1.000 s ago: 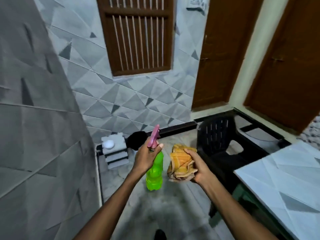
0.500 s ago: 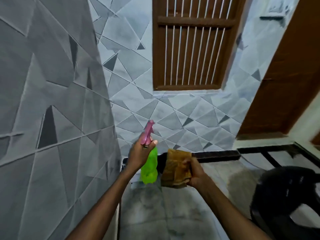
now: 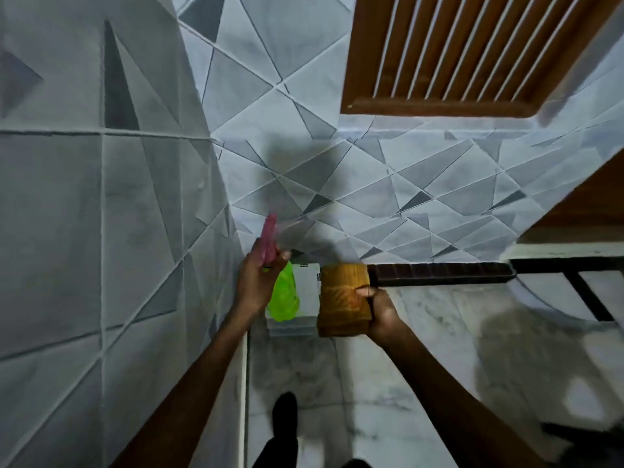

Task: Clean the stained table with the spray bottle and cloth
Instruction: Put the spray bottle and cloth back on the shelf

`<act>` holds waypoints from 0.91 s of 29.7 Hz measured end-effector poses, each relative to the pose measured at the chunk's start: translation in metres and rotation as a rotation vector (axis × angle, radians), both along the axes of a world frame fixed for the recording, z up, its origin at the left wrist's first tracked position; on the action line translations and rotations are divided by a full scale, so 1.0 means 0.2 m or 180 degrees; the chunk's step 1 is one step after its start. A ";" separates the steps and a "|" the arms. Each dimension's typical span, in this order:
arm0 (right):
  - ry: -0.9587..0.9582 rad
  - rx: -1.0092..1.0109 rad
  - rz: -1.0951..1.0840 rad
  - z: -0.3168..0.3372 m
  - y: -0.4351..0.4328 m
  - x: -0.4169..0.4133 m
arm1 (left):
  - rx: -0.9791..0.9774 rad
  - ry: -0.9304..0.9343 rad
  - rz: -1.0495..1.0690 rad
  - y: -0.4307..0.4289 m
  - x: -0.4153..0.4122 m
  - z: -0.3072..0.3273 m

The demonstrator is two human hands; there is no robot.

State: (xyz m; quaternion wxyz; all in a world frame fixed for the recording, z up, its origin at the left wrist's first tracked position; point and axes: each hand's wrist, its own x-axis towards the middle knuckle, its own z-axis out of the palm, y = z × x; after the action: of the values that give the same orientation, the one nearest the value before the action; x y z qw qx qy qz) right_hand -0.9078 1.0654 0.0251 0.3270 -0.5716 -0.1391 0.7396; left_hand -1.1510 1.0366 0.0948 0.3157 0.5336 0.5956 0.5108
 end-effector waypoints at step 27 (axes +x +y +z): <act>-0.1183 -0.0412 0.0906 -2.06 1.60 -0.60 | -0.0962 -0.1025 0.0471 1.49 -0.44 -2.05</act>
State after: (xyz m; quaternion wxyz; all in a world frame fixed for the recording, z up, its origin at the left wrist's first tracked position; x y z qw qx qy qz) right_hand -1.0277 1.3852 -0.3862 0.1509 -0.6923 -0.2283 0.6677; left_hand -1.2394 1.3352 -0.3158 0.4447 0.3467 0.6447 0.5162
